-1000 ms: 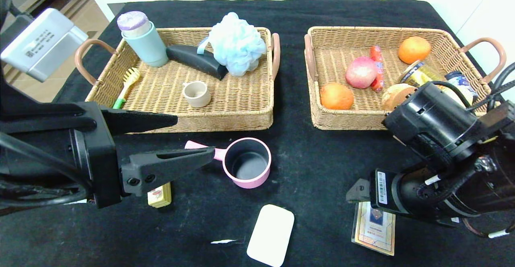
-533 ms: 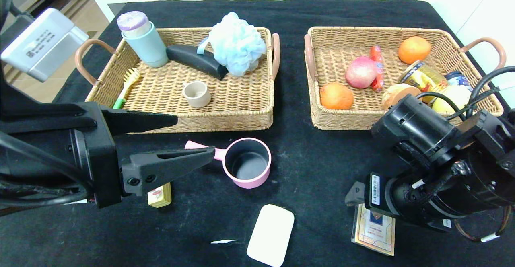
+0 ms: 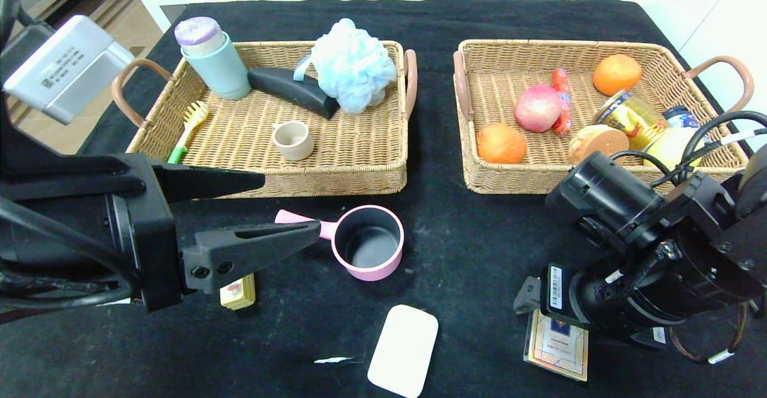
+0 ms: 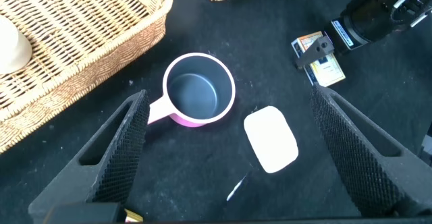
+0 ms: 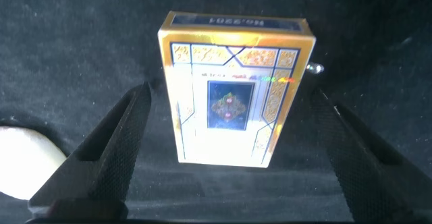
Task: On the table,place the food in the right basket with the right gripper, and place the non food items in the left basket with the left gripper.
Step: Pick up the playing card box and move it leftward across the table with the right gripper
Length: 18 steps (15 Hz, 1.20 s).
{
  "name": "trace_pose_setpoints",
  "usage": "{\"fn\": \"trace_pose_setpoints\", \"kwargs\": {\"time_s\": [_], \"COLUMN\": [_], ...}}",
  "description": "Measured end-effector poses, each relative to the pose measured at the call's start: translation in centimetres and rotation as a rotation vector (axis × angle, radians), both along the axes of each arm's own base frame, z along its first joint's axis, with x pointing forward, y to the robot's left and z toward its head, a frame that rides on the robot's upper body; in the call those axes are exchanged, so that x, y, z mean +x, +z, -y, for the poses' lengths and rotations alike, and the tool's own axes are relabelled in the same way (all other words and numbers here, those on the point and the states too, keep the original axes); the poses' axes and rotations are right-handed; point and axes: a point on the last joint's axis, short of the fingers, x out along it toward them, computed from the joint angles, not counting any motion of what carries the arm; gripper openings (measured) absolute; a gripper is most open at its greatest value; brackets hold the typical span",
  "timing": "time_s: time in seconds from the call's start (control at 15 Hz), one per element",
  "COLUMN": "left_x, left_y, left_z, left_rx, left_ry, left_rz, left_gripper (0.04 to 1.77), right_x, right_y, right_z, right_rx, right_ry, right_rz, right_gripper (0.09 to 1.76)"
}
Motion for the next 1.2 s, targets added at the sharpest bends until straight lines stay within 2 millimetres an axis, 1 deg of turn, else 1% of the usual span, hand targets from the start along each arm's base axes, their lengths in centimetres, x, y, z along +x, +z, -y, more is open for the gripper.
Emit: {"fn": "trace_pose_setpoints", "kwargs": {"time_s": [0.4, 0.47, 0.53, 0.6, 0.67, 0.8, 1.2], "left_x": [0.06, 0.06, 0.06, 0.06, 0.06, 0.05, 0.05], "left_y": [-0.05, -0.06, -0.05, -0.07, -0.09, -0.08, -0.09], "left_z": [0.03, 0.03, 0.04, 0.04, 0.04, 0.03, 0.03], "left_rx": [0.002, 0.002, 0.003, 0.006, 0.007, 0.007, 0.007], "left_ry": [0.000, -0.001, -0.002, -0.003, -0.003, -0.003, -0.002], "left_rz": [-0.002, -0.002, 0.000, 0.002, 0.002, 0.003, 0.002], "left_gripper": [1.72, 1.72, 1.72, 1.72, 1.72, 1.72, 1.72], "right_x": [0.11, 0.10, 0.10, 0.06, 0.04, 0.06, 0.04], "right_y": [-0.05, -0.06, -0.11, -0.15, -0.18, -0.30, -0.44], "right_z": [-0.11, -0.10, -0.09, -0.11, -0.13, -0.18, -0.20], "right_rx": [0.000, 0.000, -0.001, -0.003, -0.003, -0.007, -0.009], "right_ry": [0.002, 0.001, 0.001, 0.003, 0.004, 0.005, 0.006], "right_rz": [0.001, 0.000, -0.002, -0.003, -0.004, -0.007, -0.011], "right_gripper": [1.71, 1.50, 1.34, 1.19, 1.10, 1.07, 1.07]}}
